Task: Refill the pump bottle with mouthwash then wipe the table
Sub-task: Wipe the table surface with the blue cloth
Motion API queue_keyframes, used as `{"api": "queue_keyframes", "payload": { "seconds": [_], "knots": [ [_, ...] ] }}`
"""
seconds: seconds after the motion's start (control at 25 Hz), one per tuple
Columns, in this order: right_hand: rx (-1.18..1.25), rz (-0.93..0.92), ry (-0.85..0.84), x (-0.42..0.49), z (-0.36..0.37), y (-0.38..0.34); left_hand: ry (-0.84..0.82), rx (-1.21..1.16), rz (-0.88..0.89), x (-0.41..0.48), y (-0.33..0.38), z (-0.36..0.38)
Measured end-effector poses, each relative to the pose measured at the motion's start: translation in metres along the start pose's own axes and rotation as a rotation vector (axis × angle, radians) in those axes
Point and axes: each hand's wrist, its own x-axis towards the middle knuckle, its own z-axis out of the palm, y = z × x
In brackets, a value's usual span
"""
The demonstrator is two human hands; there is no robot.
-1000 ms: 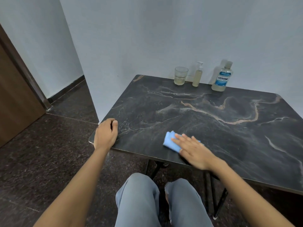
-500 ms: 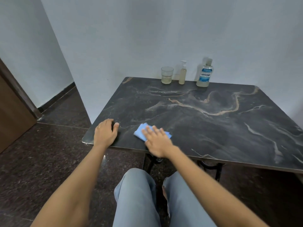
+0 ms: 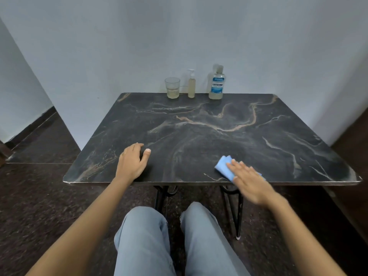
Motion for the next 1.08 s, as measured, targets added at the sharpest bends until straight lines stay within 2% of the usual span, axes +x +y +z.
{"api": "queue_keyframes", "payload": {
  "seconds": [0.12, 0.24, 0.36, 0.44, 0.6, 0.68, 0.88, 1.0, 1.08],
  "knots": [
    [-0.026, 0.217, -0.027, 0.032, -0.021, 0.041, -0.023, 0.004, 0.052, 0.004, 0.023, 0.006],
    [-0.069, 0.287, -0.063, 0.077, -0.030, 0.015, -0.041, -0.006, 0.067, 0.003, 0.041, 0.014],
    [-0.097, 0.125, -0.117, 0.087, -0.014, -0.038, -0.063, 0.004, 0.061, 0.002, 0.052, 0.025],
    [-0.122, -0.017, -0.092, 0.059, 0.007, -0.065, -0.077, 0.015, 0.041, 0.003, 0.056, 0.030],
    [-0.032, -0.175, -0.036, -0.007, 0.010, -0.039, -0.066, 0.032, 0.031, 0.004, 0.054, 0.039],
    [-0.041, -0.121, -0.032, -0.017, -0.006, 0.003, -0.058, 0.035, 0.028, 0.005, 0.053, 0.042],
    [-0.042, 0.220, -0.052, 0.038, -0.044, 0.079, -0.045, 0.048, 0.026, 0.004, 0.052, 0.046],
    [-0.038, 0.312, -0.049, 0.104, -0.048, 0.060, -0.033, 0.049, 0.017, 0.004, 0.053, 0.046],
    [-0.025, 0.280, -0.071, 0.137, -0.042, 0.020, -0.030, 0.044, 0.010, 0.004, 0.054, 0.045]
  ]
}}
